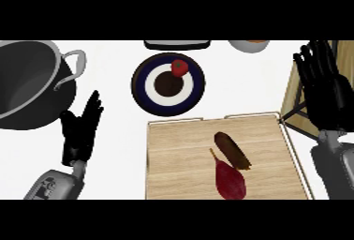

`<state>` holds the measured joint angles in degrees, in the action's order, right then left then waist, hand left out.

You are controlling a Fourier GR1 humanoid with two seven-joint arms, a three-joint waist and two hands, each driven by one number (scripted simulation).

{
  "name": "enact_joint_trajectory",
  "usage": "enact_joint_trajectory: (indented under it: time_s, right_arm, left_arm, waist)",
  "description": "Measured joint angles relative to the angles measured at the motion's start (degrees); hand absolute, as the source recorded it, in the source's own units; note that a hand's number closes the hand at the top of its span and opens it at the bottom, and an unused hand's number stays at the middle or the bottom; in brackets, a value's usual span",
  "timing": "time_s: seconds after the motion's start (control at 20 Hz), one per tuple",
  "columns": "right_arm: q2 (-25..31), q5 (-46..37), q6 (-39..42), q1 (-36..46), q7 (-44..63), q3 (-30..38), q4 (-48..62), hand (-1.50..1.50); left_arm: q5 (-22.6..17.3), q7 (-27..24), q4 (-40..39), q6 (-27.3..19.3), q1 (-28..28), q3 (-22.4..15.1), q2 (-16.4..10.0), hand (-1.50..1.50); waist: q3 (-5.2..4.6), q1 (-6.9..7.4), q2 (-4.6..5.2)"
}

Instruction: Pick the pear from the tray and place it in the tiered shelf

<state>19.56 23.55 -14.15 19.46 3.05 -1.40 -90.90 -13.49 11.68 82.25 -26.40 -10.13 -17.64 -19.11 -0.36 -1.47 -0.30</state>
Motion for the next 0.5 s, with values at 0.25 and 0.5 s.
enact_joint_trajectory:
  time_s: [0.25, 0.5]
  right_arm:
    - [1.69, -12.32, -1.71, -7.91, -6.63, -7.00, -2.74, 1.50]
    - [1.45, -25.69, -13.84, -17.64, -12.45, -8.47, -1.03, -1.50]
  left_arm:
    - [3.82, -4.54, 1.04, 3.98, 0.73, -1.11, -5.19, 0.00]
    - [5.87, -9.95, 1.51, 8.30, 2.42, -1.61, -10.20, 0.00]
  waist:
    - [0.16, 0.17, -0.10]
    - [0.11, -1.38, -0.28]
